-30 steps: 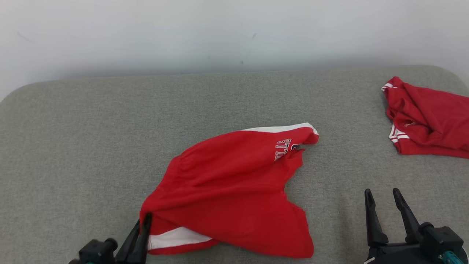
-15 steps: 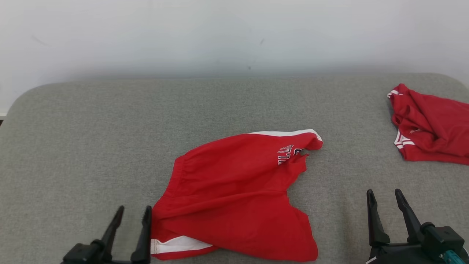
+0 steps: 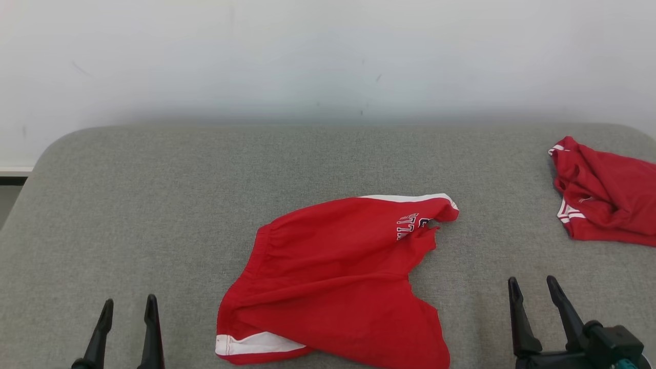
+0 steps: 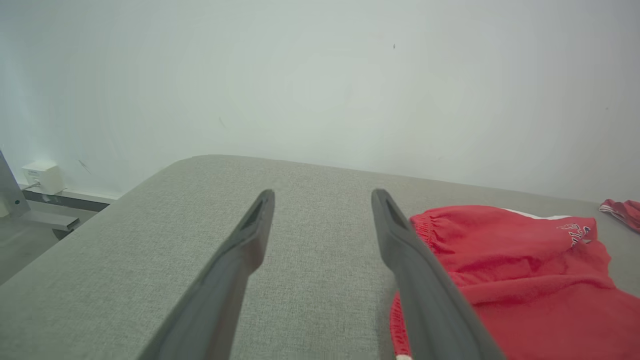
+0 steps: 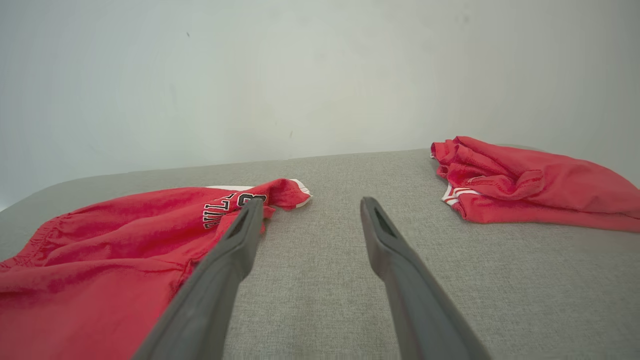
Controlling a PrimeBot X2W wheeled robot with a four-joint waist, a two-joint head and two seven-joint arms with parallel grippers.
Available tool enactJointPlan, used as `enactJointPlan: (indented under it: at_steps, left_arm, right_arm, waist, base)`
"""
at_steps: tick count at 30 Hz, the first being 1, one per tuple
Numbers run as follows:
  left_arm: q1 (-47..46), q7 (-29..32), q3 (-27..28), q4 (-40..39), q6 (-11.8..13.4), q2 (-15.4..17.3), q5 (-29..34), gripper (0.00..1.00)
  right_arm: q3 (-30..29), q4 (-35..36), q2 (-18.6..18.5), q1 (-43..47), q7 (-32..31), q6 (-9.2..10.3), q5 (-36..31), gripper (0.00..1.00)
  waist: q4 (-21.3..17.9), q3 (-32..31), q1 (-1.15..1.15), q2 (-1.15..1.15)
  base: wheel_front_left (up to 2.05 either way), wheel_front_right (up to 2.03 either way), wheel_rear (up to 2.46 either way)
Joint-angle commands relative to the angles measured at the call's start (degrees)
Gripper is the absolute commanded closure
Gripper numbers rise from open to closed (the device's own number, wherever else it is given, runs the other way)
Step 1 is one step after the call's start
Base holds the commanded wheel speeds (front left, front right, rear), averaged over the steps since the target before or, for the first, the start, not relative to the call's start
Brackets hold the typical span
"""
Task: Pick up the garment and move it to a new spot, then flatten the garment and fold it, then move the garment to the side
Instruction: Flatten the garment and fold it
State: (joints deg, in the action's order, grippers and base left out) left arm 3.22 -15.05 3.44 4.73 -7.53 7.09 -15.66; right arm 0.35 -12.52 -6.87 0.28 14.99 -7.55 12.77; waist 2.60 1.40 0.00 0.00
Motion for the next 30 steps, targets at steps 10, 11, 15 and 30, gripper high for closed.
enactJointPlan:
  at_steps: [10, 11, 15, 30]
  left_arm:
    - [2.3, -0.2, -0.1, 0.0, 0.1, -1.1, 2.0, 0.00]
    - [2.0, -0.2, -0.2, 0.0, 0.1, -1.1, 2.0, 0.00]
    - [0.7, -0.2, -1.0, 0.0, 0.1, -1.0, 2.3, 0.00]
    - [-3.6, -0.2, -6.5, 1.1, 0.1, -1.7, 0.8, 0.00]
  right_arm:
    - [1.3, -2.1, -1.1, 0.7, 0.2, 0.16, 1.1, 0.00]
    - [1.9, -2.7, -1.5, -0.1, 0.2, 0.16, 1.2, 0.00]
    - [4.5, -5.5, -3.4, -4.1, -1.2, 0.16, 1.3, 0.00]
    - [10.7, -25.4, -6.1, -24.2, -6.4, 0.16, 2.3, 0.00]
  waist:
    - [0.3, -0.6, 0.00, 0.00]
    - [0.3, -0.5, 0.00, 0.00]
    - [0.9, -0.2, 0.00, 0.00]
    - [8.5, 4.8, 0.00, 0.00]
  base:
    - [0.00, 0.00, 0.00]
    - [0.00, 0.00, 0.00]
    - [0.00, 0.00, 0.00]
    - [0.00, 0.00, 0.00]
